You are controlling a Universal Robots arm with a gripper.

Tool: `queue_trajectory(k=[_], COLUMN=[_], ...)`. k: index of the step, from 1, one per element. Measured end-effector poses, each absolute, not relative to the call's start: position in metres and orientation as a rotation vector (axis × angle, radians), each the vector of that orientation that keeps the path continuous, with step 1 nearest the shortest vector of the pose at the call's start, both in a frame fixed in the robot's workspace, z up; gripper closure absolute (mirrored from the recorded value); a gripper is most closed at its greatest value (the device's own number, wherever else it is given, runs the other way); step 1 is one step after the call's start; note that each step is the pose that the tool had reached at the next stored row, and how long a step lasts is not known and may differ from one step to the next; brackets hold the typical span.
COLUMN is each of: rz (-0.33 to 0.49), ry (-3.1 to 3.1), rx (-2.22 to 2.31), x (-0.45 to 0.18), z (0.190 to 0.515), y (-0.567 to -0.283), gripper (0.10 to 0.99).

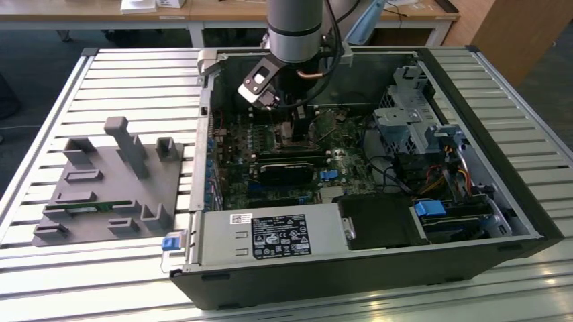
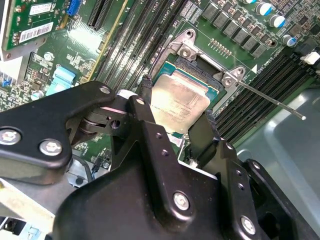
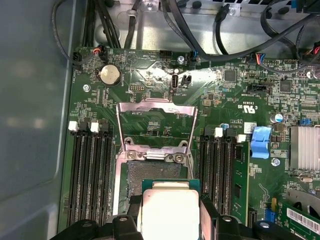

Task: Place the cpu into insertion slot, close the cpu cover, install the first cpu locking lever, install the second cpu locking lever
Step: 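Place the cpu into insertion slot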

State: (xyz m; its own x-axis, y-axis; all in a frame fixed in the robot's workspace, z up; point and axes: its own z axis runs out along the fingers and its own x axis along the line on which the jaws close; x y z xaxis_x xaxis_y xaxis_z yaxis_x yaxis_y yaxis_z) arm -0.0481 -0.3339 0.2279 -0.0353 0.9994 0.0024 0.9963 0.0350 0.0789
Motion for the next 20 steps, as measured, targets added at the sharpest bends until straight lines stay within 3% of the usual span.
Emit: queue_trajectory(k=[20], rz=[0.089], ry=[2.203], rx=[2.162], x=[-0.045], z=[0.215], y=[-0.331], gripper=[0.545])
